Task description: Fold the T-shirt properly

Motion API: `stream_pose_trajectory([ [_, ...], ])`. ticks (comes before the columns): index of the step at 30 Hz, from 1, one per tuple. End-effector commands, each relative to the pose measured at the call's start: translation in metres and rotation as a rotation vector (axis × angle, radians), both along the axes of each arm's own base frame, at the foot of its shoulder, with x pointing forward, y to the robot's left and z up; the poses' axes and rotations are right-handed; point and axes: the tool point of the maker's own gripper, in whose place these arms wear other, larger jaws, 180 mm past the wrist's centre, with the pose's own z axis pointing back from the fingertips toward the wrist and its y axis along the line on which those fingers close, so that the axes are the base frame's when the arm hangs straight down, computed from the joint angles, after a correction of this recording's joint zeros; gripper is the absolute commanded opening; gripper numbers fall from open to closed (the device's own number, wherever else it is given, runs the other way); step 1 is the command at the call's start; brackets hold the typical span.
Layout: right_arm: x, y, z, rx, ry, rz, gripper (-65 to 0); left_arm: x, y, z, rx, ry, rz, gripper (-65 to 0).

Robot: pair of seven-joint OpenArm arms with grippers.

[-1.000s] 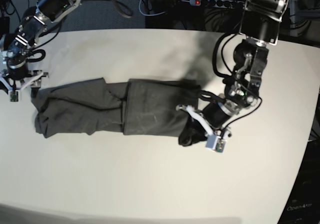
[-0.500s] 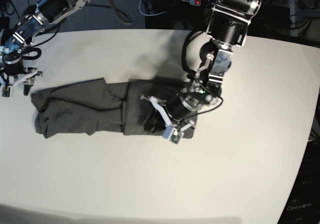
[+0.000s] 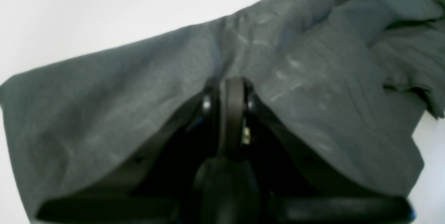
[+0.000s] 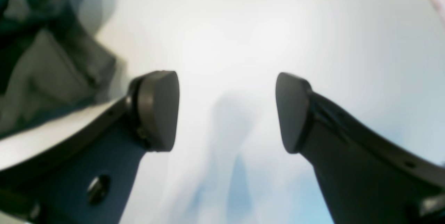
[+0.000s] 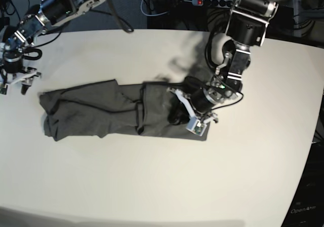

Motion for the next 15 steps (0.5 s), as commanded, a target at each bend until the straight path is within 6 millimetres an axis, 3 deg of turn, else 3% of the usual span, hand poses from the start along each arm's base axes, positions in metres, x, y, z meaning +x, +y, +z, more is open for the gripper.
stream_pose_trajectory([
  [1, 0.009, -0.003, 0.016, -0.026, -0.056, 0.006, -22.9, 0.001, 0.014, -0.005, 0.052, 0.014, 0.023, -60.3],
  [4, 0.013, 0.017, 0.004, 0.026, -0.061, 0.013, -22.9, 0.003, 0.023, 0.004, 0.03, -0.008, 0.059, -60.3],
  [8, 0.025, 0.037, 0.0, 0.064, -0.078, 0.034, -22.9, 0.001, 0.013, 0.012, 0.017, -0.029, 0.041, -60.3],
  [11, 0.029, 0.042, 0.0, 0.098, -0.089, 0.015, -22.9, -0.001, -0.001, 0.013, -0.006, -0.025, 0.029, -60.3],
  [15, 0.026, 0.041, -0.008, 0.16, -0.044, -0.018, -22.9, 0.0, -0.005, 0.015, -0.012, -0.029, 0.027, -60.3],
])
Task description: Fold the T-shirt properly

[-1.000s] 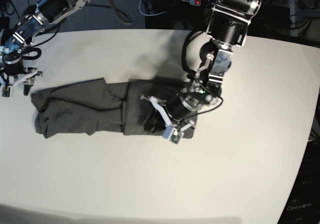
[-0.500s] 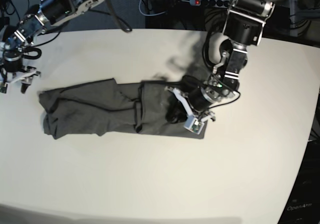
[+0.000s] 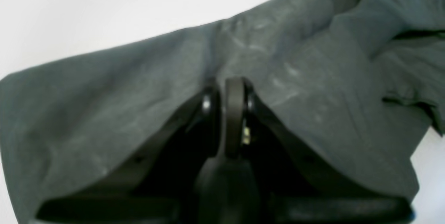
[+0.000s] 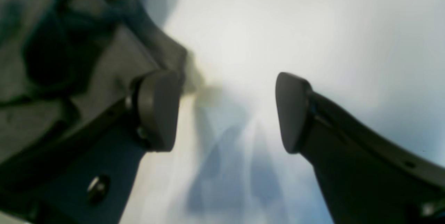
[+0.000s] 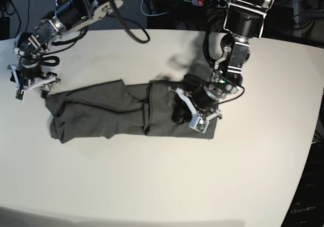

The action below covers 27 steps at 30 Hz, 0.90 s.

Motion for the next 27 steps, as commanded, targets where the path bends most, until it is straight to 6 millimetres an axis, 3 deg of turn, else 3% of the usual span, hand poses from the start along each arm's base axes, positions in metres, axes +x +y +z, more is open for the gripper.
stream_pose_trajectory([
  [1, 0.008, -0.012, 0.018, -0.027, -0.055, -0.014, -22.9, 0.008, -0.006, 0.011, -0.011, -0.026, -0.012, -60.3],
  [4, 0.004, -0.015, 0.014, 0.015, -0.032, -0.035, -22.9, 0.007, -0.013, 0.013, -0.024, -0.027, -0.015, -60.3],
  [12, -0.036, -0.066, 0.028, 0.1, 0.238, -0.14, -22.9, 0.007, -0.015, 0.013, -0.028, -0.027, -0.017, -60.3],
  [15, -0.045, -0.073, 0.029, 0.129, 0.289, -0.151, -22.9, 0.007, -0.015, 0.014, -0.03, -0.03, -0.016, -60.3],
  [18, -0.043, -0.071, 0.03, 0.142, 0.284, -0.136, -22.9, 0.007, -0.015, 0.014, -0.03, -0.028, -0.016, -60.3],
  [27, 0.006, -0.024, 0.029, 0.069, 0.259, 0.095, -22.9, 0.005, -0.015, 0.012, -0.031, -0.025, -0.016, -60.3],
])
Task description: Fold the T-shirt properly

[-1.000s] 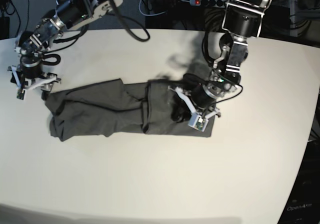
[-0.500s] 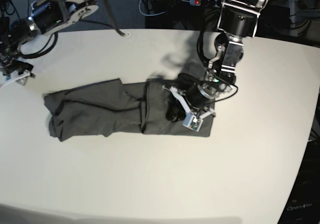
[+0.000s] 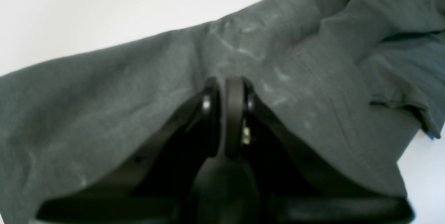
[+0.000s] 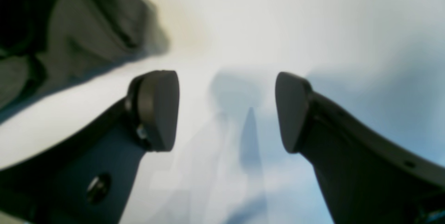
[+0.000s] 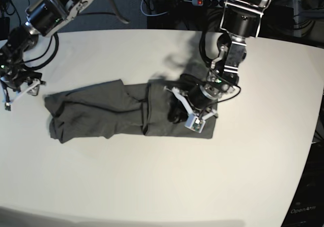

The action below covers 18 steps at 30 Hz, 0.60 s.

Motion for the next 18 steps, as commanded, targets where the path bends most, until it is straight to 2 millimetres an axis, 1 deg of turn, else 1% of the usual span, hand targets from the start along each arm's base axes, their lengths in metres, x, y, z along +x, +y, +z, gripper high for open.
stream_pose_trajectory([
  [1, 0.016, -0.002, 0.015, -0.019, -0.07, 0.014, -22.9, 0.007, -0.004, 0.011, -0.013, -0.031, -0.008, -60.3],
  [4, 0.025, 0.007, 0.017, -0.012, -0.092, 0.048, -22.9, 0.007, -0.004, 0.011, -0.014, -0.032, -0.007, -60.3],
  [8, 0.025, 0.011, 0.019, 0.002, -0.12, 0.054, -22.9, 0.003, -0.002, 0.008, -0.01, -0.024, -0.006, -60.3],
  [9, 0.028, 0.009, 0.023, -0.011, -0.144, 0.056, -22.9, 0.001, -0.002, 0.006, -0.01, -0.02, -0.006, -60.3],
  [11, 0.035, 0.002, 0.043, -0.072, -0.242, 0.061, -22.9, 0.001, -0.001, 0.006, -0.008, -0.02, -0.006, -60.3],
  [12, 0.035, -0.001, 0.051, -0.114, -0.278, 0.07, -22.9, 0.001, 0.0, 0.006, -0.007, -0.02, -0.006, -60.3],
  [13, 0.037, -0.001, 0.057, -0.145, -0.319, 0.082, -22.9, 0.001, 0.0, 0.006, -0.005, -0.02, -0.007, -60.3],
  [16, 0.042, 0.006, 0.072, -0.224, -0.443, 0.135, -22.6, 0.001, 0.0, 0.005, -0.003, -0.02, -0.008, -60.3],
  [17, 0.043, 0.009, 0.074, -0.249, -0.466, 0.16, -22.6, 0.001, 0.0, 0.005, -0.003, -0.02, -0.008, -60.3],
  [18, 0.045, 0.018, 0.072, -0.264, -0.487, 0.194, -22.8, 0.001, 0.0, 0.006, -0.005, -0.02, -0.007, -60.3],
])
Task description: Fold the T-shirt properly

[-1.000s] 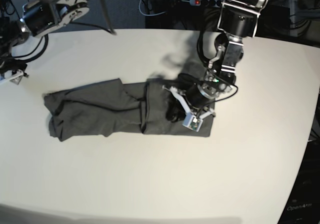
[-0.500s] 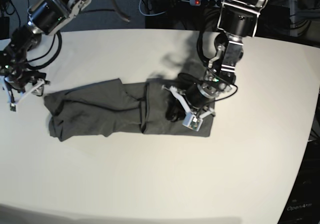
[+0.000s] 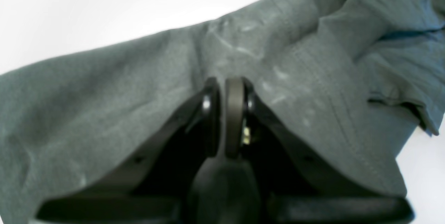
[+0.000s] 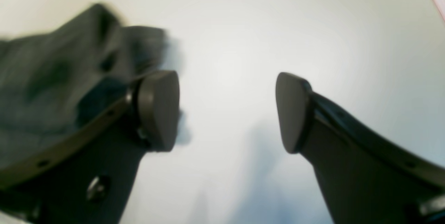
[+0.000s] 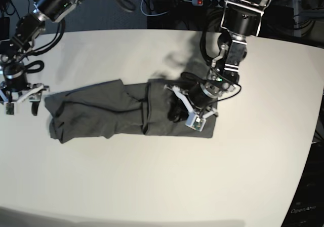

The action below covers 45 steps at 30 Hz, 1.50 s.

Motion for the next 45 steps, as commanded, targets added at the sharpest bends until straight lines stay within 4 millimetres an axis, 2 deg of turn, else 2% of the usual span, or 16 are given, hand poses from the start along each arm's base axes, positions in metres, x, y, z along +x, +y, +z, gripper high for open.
stream_pose_trajectory([
  [1, 0.008, 0.008, 0.009, -0.019, -0.059, 0.034, -22.8, 0.005, -0.002, 0.007, 0.002, -0.018, -0.007, -60.3],
  [4, 0.004, 0.032, -0.013, -0.074, -0.078, 0.126, -22.5, 0.005, -0.005, 0.008, -0.001, -0.02, -0.01, -60.3],
  [7, -0.011, 0.009, -0.012, -0.33, -0.144, -0.009, -22.2, 0.006, -0.005, 0.009, -0.001, -0.021, -0.01, -60.3],
  [10, -0.02, -0.006, 0.003, -0.567, -0.174, -0.091, -22.2, 0.006, -0.005, 0.009, 0.0, -0.022, -0.01, -60.3],
  [12, -0.027, -0.014, 0.009, -0.661, -0.167, -0.13, -22.2, 0.005, -0.002, 0.007, 0.006, -0.02, -0.009, -60.3],
  [13, -0.029, -0.014, 0.008, -0.654, -0.166, -0.134, -22.2, 0.005, -0.001, 0.007, 0.008, -0.02, -0.009, -60.3],
  [16, -0.035, -0.005, -0.005, -0.476, -0.199, -0.127, -22.1, 0.006, -0.001, 0.007, 0.008, -0.021, -0.009, -60.3],
  [19, -0.032, 0.023, -0.019, -0.165, -0.271, -0.094, -22.1, 0.006, 0.005, 0.006, 0.02, -0.021, -0.009, -60.3],
  [24, -0.027, 0.056, -0.027, 0.171, -0.319, -0.022, -22.2, 0.008, 0.008, 0.007, 0.026, -0.026, -0.008, -60.3],
  [28, -0.02, 0.073, -0.023, 0.372, -0.35, 0.024, -22.2, 0.007, 0.008, 0.006, 0.026, -0.024, -0.008, -60.3],
  [33, -0.015, 0.071, -0.03, 0.473, -0.308, -0.021, -22.2, 0.008, 0.008, 0.006, 0.026, -0.024, -0.006, -60.3],
  [36, -0.013, 0.063, -0.032, 0.518, -0.273, -0.033, -22.2, 0.007, 0.008, 0.006, 0.026, -0.023, -0.006, -60.3],
  [40, -0.016, 0.041, -0.025, 0.599, -0.262, -0.058, -22.2, 0.007, 0.009, 0.005, 0.027, -0.021, -0.005, -60.3],
  [45, -0.015, 0.026, -0.016, 0.653, -0.233, -0.041, -22.5, 0.007, 0.009, 0.005, 0.027, -0.021, -0.005, -60.3],
])
